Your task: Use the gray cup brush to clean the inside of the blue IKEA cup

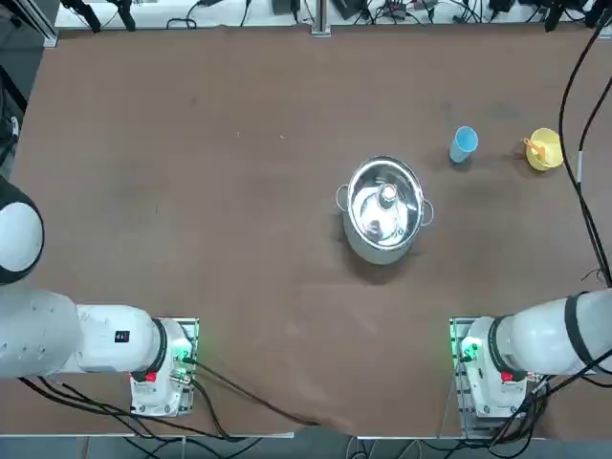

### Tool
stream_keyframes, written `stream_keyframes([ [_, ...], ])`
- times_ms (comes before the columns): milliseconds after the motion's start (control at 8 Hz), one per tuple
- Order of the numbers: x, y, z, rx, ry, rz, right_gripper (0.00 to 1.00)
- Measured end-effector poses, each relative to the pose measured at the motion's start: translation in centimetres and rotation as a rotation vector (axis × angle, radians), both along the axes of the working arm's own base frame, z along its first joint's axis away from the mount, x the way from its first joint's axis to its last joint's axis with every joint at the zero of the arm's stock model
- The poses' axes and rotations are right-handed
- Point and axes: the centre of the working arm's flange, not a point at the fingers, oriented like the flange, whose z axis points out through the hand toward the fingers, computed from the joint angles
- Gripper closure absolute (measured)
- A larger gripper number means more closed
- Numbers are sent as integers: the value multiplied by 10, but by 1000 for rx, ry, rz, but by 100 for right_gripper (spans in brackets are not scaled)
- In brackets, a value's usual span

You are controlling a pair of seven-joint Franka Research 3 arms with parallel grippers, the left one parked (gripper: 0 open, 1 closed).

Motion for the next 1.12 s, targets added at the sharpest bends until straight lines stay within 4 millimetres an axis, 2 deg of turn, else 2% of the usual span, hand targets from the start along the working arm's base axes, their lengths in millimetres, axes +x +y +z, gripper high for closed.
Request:
stream_keyframes([
  [375,6,-5,-21,-58,60,-16,0],
  [500,8,-10,-31,-97,81,-43,0],
  [625,10,-13,-50,-133,95,-89,0],
  [875,17,-19,-111,-233,80,-160,0],
  [1125,16,-27,-199,-326,79,-191,0],
])
